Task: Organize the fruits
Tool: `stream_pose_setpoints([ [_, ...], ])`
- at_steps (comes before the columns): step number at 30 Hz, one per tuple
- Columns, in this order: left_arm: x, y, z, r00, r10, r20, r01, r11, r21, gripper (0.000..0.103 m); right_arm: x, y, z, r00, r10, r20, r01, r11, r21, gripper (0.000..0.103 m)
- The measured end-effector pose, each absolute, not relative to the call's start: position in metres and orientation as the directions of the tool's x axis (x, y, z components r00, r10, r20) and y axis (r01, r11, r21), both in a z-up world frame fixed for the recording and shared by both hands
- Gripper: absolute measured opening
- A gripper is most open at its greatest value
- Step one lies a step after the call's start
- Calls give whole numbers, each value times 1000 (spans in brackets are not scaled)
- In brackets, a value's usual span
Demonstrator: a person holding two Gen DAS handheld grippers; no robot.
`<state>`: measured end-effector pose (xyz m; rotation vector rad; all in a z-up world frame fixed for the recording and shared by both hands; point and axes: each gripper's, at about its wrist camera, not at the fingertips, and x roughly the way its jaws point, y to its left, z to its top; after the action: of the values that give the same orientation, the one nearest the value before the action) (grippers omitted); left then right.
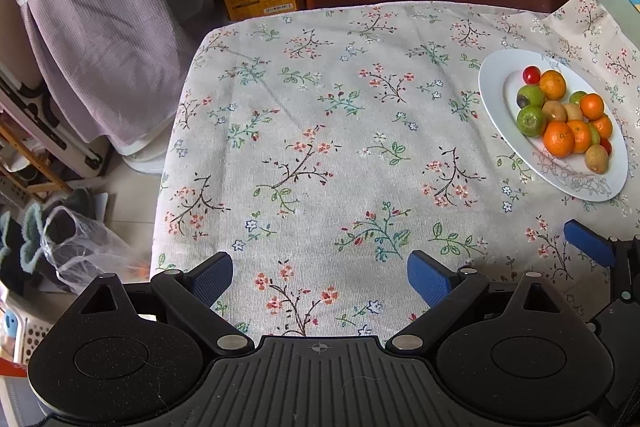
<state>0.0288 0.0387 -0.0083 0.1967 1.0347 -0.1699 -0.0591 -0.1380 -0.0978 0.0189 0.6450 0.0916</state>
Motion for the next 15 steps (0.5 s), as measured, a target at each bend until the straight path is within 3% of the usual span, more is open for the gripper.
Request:
stream_pose_setpoints([
  [15,43,39,-30,477,1,-879,214,970,117,96,-59,-138,-98,796,91,-599,-79,996,46,102],
])
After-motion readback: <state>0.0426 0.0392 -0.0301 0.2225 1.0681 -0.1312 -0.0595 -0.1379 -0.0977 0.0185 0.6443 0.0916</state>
